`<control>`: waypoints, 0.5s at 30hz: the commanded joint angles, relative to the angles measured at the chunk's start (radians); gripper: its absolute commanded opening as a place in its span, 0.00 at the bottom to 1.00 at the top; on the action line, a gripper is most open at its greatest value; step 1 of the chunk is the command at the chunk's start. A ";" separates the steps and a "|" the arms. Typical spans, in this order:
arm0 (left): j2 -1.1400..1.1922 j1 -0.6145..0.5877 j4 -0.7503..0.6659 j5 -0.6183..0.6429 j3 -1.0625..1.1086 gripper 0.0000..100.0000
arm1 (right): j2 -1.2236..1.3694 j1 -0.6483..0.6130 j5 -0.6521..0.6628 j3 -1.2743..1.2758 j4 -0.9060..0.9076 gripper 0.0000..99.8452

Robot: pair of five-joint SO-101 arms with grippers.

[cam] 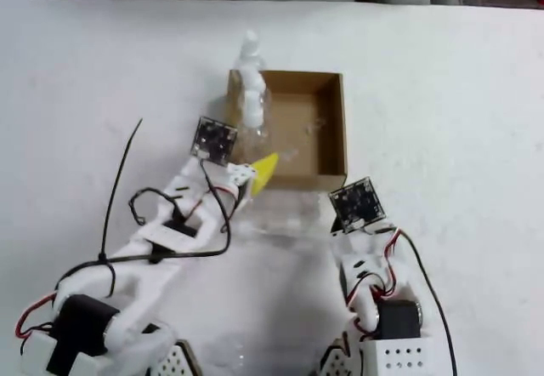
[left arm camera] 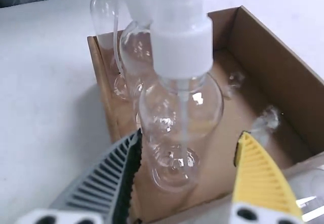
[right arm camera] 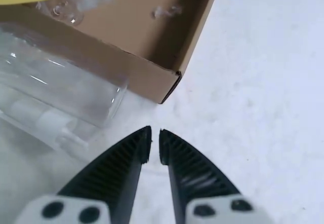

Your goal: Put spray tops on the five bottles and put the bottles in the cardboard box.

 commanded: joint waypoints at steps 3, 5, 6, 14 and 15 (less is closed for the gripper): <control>-0.010 0.008 0.066 -0.017 -0.006 0.28 | -0.004 0.007 0.011 -0.012 -0.002 0.02; -0.010 0.008 0.064 -0.017 -0.008 0.28 | -0.004 0.007 0.011 -0.012 -0.002 0.02; -0.013 0.008 0.063 -0.017 -0.008 0.28 | -0.004 0.007 0.011 -0.012 -0.002 0.02; -0.228 0.007 0.249 -0.009 -0.002 0.28 | -0.004 0.004 0.011 -0.012 -0.002 0.02; -0.262 0.007 0.295 -0.009 -0.002 0.28 | -0.004 0.004 0.011 -0.012 -0.002 0.02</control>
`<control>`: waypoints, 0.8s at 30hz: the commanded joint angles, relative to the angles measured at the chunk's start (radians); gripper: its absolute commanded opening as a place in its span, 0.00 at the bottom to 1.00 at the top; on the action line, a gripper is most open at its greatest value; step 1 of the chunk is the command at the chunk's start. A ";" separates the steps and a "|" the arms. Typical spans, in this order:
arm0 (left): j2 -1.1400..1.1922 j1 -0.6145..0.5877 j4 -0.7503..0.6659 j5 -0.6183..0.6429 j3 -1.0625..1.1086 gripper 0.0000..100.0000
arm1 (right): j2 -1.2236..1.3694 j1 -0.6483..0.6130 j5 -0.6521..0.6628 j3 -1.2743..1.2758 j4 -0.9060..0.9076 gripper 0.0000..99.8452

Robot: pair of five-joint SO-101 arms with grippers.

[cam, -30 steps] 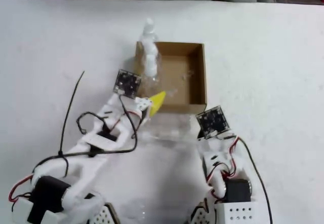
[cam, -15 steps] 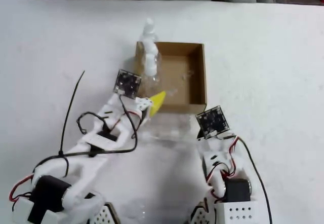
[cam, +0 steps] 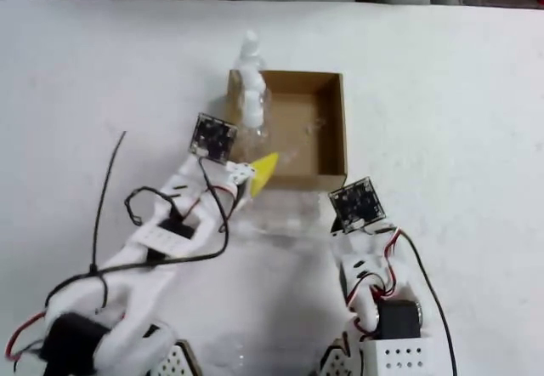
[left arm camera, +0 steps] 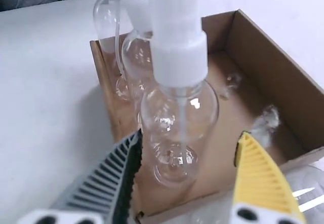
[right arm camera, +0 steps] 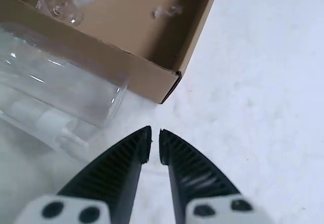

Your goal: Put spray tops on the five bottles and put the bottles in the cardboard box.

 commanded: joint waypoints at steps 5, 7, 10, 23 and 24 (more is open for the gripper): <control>-0.275 0.002 0.351 -0.014 -0.002 0.28 | -0.004 0.007 0.011 -0.012 -0.008 0.02; -0.338 0.001 0.442 -0.014 -0.002 0.28 | -0.004 0.010 0.011 -0.006 -0.024 0.02; -0.421 0.001 0.563 -0.015 0.000 0.28 | -0.004 0.010 0.011 0.003 -0.038 0.02; -0.714 -0.067 0.697 -0.008 0.241 0.28 | -0.004 0.010 0.011 0.005 -0.033 0.02; -0.745 -0.067 0.697 -0.008 0.265 0.28 | -0.004 0.010 0.011 0.005 -0.033 0.02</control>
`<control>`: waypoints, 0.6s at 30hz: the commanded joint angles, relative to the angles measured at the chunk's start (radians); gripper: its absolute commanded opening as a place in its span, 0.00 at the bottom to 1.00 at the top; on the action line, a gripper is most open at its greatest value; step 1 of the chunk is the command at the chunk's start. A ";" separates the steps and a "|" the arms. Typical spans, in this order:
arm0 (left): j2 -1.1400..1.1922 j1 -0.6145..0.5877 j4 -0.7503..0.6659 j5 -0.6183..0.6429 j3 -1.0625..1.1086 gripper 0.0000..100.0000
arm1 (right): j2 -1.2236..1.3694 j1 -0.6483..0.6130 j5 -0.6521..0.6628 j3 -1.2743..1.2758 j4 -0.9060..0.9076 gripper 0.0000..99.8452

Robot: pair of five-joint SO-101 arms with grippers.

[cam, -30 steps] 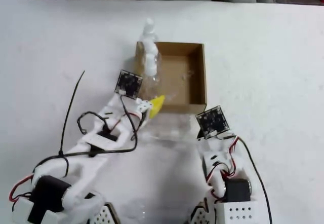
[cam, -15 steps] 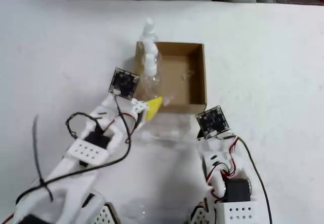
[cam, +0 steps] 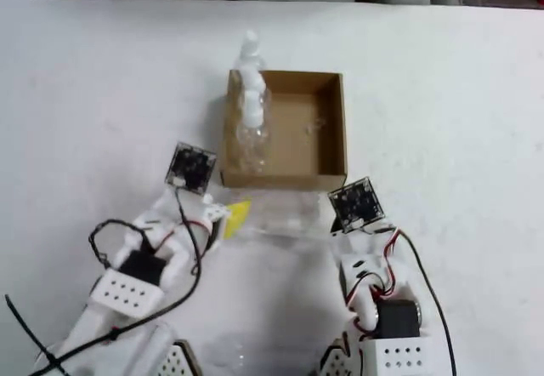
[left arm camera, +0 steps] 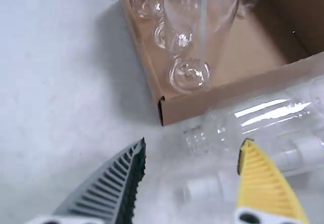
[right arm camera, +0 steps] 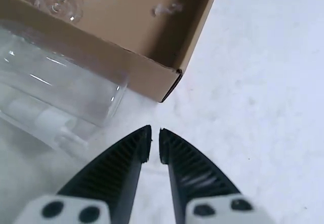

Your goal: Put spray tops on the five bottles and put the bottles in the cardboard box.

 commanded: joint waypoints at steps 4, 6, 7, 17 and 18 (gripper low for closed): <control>-0.229 -0.013 0.014 0.002 0.132 0.26 | -0.004 0.010 0.011 -0.011 -0.016 0.02; -0.305 -0.028 0.046 0.000 0.167 0.20 | -0.004 0.021 0.011 -0.011 -0.016 0.02; -0.346 -0.039 0.064 -0.002 0.178 0.15 | -0.004 0.025 0.011 -0.011 -0.016 0.02; -0.707 -0.166 0.496 -0.009 0.195 0.04 | -0.004 0.024 0.011 -0.003 -0.016 0.02; -0.728 -0.188 0.526 -0.009 0.193 0.03 | -0.004 0.024 0.011 -0.003 -0.016 0.02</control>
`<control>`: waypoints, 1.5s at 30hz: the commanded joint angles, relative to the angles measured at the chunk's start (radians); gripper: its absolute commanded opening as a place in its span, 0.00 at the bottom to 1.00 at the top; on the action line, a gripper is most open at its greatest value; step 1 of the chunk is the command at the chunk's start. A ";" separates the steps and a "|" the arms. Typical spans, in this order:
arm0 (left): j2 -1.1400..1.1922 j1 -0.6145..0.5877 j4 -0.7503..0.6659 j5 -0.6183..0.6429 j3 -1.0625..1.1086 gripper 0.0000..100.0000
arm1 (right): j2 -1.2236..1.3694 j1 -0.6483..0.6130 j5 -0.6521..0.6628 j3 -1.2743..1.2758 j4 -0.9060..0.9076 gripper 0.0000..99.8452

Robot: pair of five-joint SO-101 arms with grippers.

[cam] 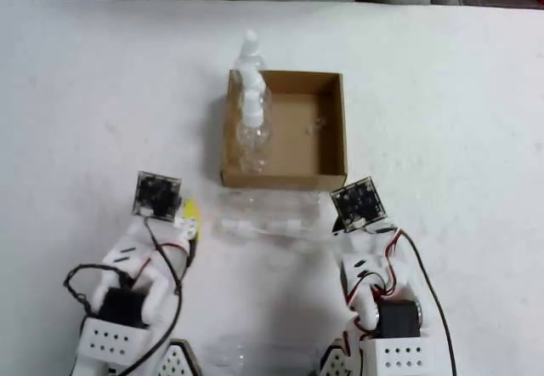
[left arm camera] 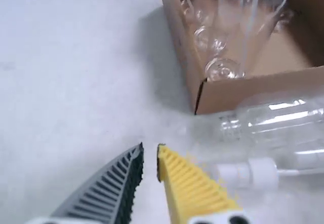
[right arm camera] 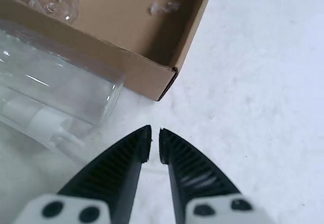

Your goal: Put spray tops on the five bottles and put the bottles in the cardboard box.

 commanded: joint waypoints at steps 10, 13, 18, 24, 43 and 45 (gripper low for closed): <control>-0.102 -0.185 0.157 -0.009 -0.009 0.02 | -0.004 0.010 0.009 -0.017 0.007 0.02; -0.102 -0.188 0.180 -0.014 -0.009 0.03 | -0.004 0.010 0.009 -0.029 0.027 0.02; -0.102 -0.188 0.190 -0.173 -0.009 0.02 | 0.004 -0.054 0.015 -0.081 0.054 0.02; -0.094 -0.203 0.163 -0.086 -0.011 0.03 | 0.005 -0.159 0.181 -0.161 0.119 0.02; 0.725 -0.263 -0.117 -0.086 -0.287 0.03 | 0.960 -0.194 0.269 -0.970 0.639 0.02; 0.854 -0.263 -0.117 -0.086 -0.353 0.03 | 1.044 -0.093 0.269 -1.026 0.665 0.02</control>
